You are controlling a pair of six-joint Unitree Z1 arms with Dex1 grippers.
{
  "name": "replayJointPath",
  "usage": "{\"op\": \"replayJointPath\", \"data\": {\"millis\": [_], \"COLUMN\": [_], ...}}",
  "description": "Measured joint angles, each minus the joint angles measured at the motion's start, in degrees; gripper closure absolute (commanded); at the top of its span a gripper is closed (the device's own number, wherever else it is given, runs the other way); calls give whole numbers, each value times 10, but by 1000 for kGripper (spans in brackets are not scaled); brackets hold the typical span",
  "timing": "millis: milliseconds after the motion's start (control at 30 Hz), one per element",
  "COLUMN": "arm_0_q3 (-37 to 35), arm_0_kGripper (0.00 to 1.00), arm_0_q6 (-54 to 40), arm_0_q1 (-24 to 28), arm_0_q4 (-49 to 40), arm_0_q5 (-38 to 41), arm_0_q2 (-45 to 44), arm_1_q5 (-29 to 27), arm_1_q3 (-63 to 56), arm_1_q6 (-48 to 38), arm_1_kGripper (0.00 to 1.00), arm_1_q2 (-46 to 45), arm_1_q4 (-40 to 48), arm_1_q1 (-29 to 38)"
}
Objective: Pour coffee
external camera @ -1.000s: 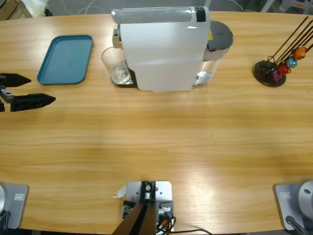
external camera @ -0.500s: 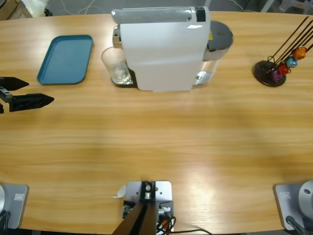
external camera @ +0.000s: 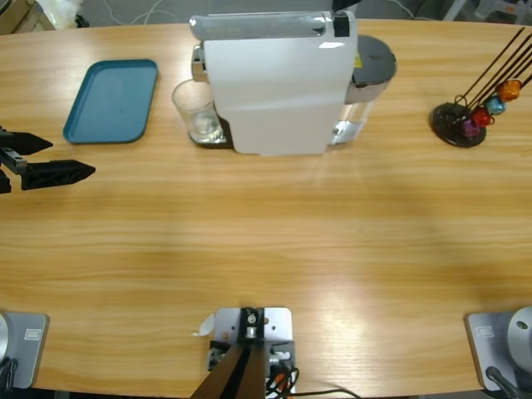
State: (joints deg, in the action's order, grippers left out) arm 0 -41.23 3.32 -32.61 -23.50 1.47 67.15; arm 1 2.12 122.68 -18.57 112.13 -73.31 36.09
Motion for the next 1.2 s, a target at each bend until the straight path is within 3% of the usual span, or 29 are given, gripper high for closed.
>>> {"op": "replayJointPath", "data": {"millis": [300, 1100, 1133, 1167, 1200], "arm_0_q3": [0, 0, 0, 0, 0], "arm_0_kGripper": [4, 4, 5, 9, 9], "arm_0_q6": [0, 0, 0, 0, 0], "arm_0_q1": [0, 0, 0, 0, 0], "arm_0_q4": [1, 1, 1, 1, 1], "arm_0_q5": [0, 0, 0, 0, 0], "arm_0_q2": [7, 7, 7, 7, 7], "arm_1_q5": [-24, -24, -25, -27, -29], "arm_1_q3": [1, -7, -7, -4, 3], "arm_1_q6": [0, 0, 0, 1, 5], "arm_1_kGripper": [1000, 1000, 879, 413, 131], "arm_1_q2": [1, 10, 9, 9, 9], "arm_1_q4": [0, 2, 4, 5, 5], "arm_1_q1": [0, -2, -2, -2, -2]}}
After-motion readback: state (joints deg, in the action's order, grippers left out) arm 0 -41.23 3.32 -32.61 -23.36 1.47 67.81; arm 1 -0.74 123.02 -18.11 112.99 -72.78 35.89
